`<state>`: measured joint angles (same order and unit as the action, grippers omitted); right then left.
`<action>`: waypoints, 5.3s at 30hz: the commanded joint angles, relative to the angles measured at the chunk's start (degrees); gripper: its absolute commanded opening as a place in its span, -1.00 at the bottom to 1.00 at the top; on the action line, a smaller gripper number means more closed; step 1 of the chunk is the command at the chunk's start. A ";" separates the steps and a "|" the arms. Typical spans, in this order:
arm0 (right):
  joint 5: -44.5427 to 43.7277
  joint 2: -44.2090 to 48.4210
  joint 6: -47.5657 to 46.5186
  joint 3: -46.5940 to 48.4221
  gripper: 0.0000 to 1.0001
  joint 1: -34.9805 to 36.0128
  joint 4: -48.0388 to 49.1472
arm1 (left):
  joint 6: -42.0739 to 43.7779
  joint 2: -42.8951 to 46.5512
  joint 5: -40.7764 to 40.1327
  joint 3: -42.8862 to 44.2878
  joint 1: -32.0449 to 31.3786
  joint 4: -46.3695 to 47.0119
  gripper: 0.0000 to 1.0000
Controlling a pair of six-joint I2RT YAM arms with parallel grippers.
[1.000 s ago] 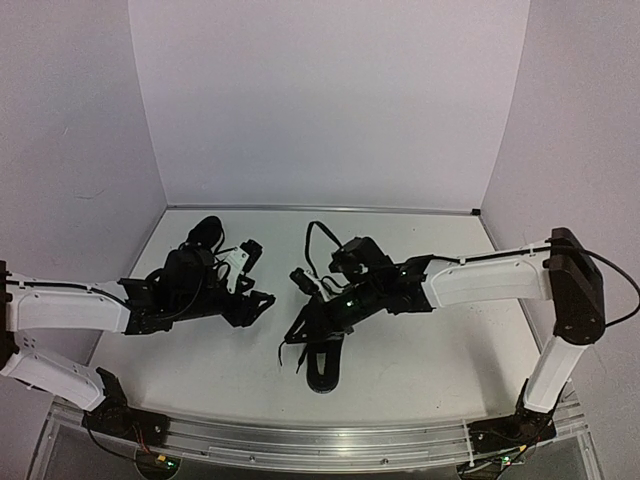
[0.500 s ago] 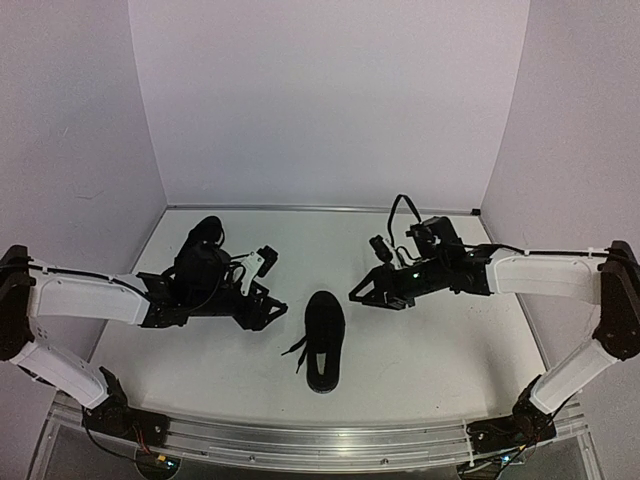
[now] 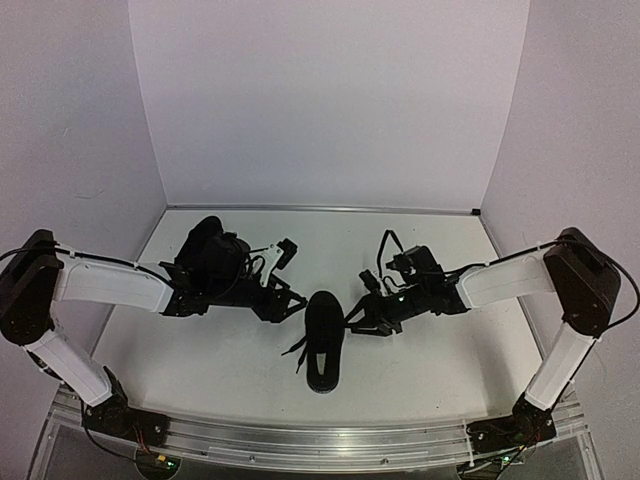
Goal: Tie the shoes
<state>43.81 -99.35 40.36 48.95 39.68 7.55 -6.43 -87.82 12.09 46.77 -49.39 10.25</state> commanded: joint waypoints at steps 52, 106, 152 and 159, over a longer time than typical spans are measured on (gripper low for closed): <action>9.18 -5.77 16.93 -6.06 -1.00 0.42 29.01 | -3.94 -11.92 8.28 11.51 2.10 -1.02 0.34; -3.52 5.81 8.44 -15.75 -1.00 -2.35 7.83 | -12.35 -11.82 1.34 3.79 5.63 4.86 -1.00; -0.06 3.20 -0.67 -4.70 -1.00 -5.76 -1.24 | -17.61 -13.55 15.21 3.70 6.82 10.36 0.32; -1.94 2.78 -1.09 -4.58 -1.00 -5.86 -2.31 | -18.42 -11.20 15.78 -0.51 7.55 13.27 0.33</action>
<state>43.71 -97.58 40.27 44.34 34.04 6.22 -24.22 -100.90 26.72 48.17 -42.36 20.25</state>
